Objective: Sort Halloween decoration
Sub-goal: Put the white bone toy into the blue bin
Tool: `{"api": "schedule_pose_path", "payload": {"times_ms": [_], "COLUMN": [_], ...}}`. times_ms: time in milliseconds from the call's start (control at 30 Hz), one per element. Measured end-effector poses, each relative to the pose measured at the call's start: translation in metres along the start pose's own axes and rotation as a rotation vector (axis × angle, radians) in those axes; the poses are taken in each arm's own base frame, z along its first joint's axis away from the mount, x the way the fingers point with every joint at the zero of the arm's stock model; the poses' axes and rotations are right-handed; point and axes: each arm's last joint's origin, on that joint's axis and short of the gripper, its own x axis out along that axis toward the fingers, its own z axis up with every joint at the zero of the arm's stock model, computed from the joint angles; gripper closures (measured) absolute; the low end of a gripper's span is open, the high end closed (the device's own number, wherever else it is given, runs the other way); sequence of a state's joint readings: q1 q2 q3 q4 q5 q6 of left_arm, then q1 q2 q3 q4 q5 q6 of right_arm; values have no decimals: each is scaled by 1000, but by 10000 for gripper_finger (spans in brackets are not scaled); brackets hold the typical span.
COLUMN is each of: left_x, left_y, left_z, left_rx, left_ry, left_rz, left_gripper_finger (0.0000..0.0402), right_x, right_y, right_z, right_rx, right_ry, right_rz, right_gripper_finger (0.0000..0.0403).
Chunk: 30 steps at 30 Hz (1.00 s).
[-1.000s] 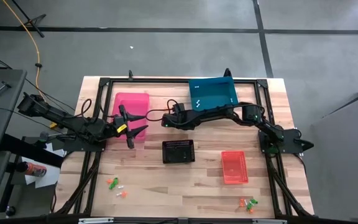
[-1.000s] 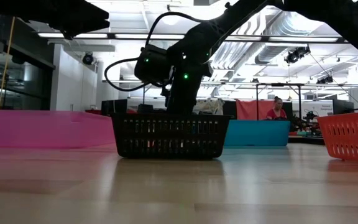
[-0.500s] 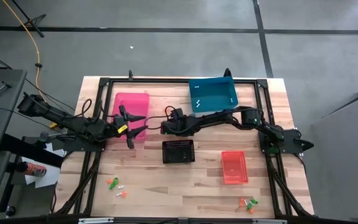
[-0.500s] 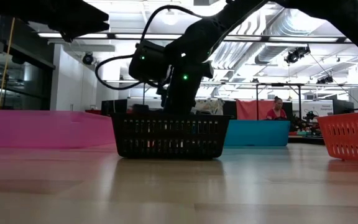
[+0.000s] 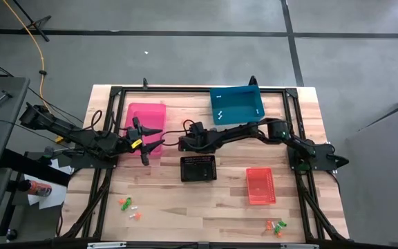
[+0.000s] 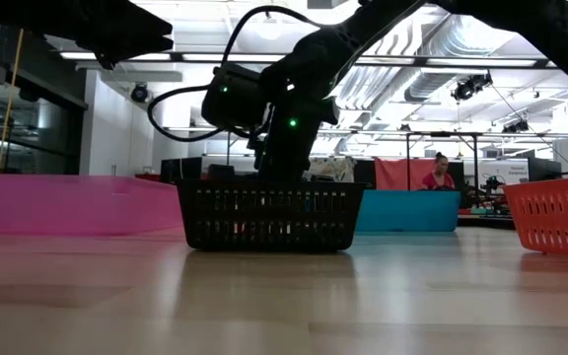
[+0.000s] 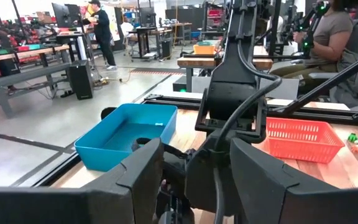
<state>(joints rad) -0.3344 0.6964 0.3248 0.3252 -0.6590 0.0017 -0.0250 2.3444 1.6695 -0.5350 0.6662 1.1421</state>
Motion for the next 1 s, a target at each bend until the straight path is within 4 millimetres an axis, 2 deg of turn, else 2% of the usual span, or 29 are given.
{"api": "schedule_pose_path", "payload": {"times_ms": [667, 1000], "left_x": [0, 0], "left_y": [0, 0], "left_z": [0, 0], "left_rx": [1, 1], "left_ry": [0, -1], "left_rz": [0, 0], "left_gripper_finger": [227, 227], "right_x": [18, 19], "right_y": [-10, -10], "right_z": [22, 23], "right_rx": [13, -41], "right_ry": [-19, -1], "right_rz": [-27, -20], "right_gripper_finger": [258, 261]}}
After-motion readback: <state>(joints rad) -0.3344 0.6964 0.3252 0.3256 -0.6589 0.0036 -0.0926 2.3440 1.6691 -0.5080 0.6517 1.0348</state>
